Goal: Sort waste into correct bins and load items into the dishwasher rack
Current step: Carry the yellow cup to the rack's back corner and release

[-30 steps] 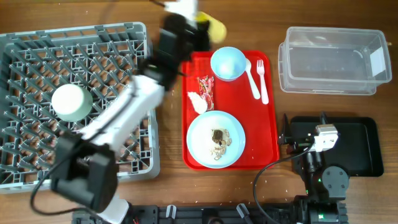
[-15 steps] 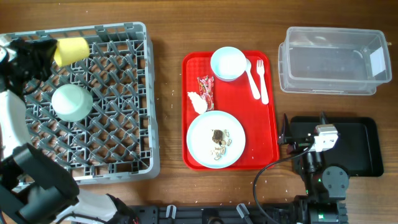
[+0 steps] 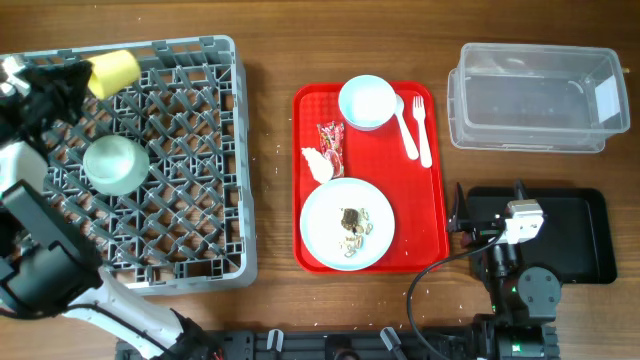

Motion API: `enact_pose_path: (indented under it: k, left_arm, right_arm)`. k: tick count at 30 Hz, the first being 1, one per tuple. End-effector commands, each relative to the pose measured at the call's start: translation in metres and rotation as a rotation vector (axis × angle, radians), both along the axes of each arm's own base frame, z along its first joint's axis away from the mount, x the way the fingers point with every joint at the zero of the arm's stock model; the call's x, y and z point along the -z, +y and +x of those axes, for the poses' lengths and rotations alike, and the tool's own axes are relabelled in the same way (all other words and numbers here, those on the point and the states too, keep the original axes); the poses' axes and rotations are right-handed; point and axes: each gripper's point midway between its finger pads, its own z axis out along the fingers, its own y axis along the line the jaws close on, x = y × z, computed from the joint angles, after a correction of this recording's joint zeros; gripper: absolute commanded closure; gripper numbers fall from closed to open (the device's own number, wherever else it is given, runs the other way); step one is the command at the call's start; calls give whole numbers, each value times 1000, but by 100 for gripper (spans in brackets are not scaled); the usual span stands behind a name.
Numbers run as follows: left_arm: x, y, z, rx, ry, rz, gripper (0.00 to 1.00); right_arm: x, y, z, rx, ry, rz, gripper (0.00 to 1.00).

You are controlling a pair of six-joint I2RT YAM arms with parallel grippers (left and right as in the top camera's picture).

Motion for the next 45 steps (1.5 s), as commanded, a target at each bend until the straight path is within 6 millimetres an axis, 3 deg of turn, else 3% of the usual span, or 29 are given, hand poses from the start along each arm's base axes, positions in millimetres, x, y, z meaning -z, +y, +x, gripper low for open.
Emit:
enact_pose_path:
  k: [1,7,11,16,18,21,23,24,26,27,28,30,32,34,38,40,45]
  left_arm:
    - [21,-6,13,-19,39,3,96]
    - [47,6,15,-69,85,27,96]
    - [68,32,0,-137,159,76,96]
    - [76,65,-21,-210,200,64,96]
    - [79,77,-33,-229,218,57,83]
    - [73,93,-50,-275,246,32,76]
    - [44,103,-60,-313,213,92,75]
    - [31,103,-63,-328,210,145,78]
    - [10,94,-67,-376,262,345,96]
    - [3,84,-64,-374,274,427,96]
    - [-4,61,-52,-348,279,567,96]
    - [-3,19,-27,-273,274,794,96]
    - [8,-5,-12,-287,343,1014,96]
    - [17,-42,8,-215,327,1262,96]
    - [41,-39,19,-248,400,1435,96]
    - [58,-27,22,-242,425,1464,96]
    - [61,13,11,-295,470,1427,96]
  right_arm:
    - [-2,-2,0,11,-9,-10,0]
    - [-1,-2,0,11,-8,-10,0]
    - [-2,-2,0,11,-9,-11,0]
    - [-2,-2,0,11,-9,-10,0]
    - [-2,-2,0,11,-9,-10,0]
    - [-2,-2,0,11,-9,-10,0]
    - [-1,-2,0,11,-8,-11,0]
    - [-2,-2,0,11,-8,-10,0]
    - [-2,-2,0,11,-9,-10,0]
    - [-1,-2,0,11,-8,-10,0]
    - [-1,-2,0,11,-8,-11,0]
    - [-2,-2,0,11,-9,-11,0]
    - [-2,-2,0,11,-9,-10,0]
    - [-2,-2,0,11,-9,-10,0]
    - [-2,-2,0,11,-9,-10,0]
    - [-2,-2,0,11,-9,-10,0]
    - [-2,-2,0,11,-9,-10,0]
